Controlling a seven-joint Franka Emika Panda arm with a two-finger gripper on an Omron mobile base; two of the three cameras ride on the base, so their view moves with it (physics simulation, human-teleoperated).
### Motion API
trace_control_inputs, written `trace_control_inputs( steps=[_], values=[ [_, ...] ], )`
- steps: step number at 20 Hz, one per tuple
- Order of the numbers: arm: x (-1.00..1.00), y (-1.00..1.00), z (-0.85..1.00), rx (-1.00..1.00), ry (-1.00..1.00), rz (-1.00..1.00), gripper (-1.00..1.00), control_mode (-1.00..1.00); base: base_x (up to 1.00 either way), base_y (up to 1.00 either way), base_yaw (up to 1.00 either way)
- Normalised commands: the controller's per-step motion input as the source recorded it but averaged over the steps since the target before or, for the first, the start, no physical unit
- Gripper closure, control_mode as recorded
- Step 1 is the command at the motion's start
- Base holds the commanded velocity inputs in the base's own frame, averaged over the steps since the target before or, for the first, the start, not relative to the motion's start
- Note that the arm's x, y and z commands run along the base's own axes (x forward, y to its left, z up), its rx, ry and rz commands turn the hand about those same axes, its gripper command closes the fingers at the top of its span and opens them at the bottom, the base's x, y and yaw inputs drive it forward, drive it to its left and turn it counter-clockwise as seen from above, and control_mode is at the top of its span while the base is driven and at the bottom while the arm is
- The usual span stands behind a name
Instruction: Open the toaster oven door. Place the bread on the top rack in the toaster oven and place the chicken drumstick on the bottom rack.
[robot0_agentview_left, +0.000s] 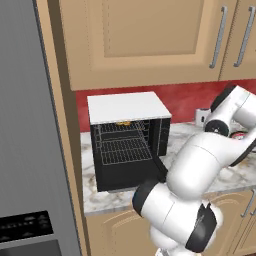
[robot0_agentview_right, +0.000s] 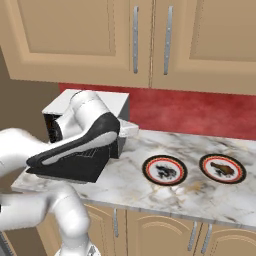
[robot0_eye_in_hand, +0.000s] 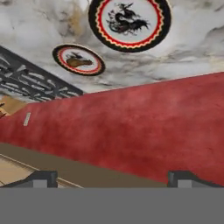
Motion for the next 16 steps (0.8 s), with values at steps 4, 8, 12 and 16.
trace_control_inputs(
  steps=[4,8,12,16],
  values=[
    [0.82,-1.00,0.41,0.23,0.00,-0.19,-1.00,-1.00,0.00,0.00,0.00],
    [0.99,-0.82,-0.14,0.15,0.04,-0.30,-1.00,-1.00,0.00,0.00,0.00],
    [0.85,-0.51,-0.70,0.10,0.14,-0.34,-1.00,-1.00,0.00,0.00,0.00],
    [0.86,-0.42,-0.49,0.05,0.38,-0.32,-1.00,-1.00,0.00,0.00,0.00]
  ],
)
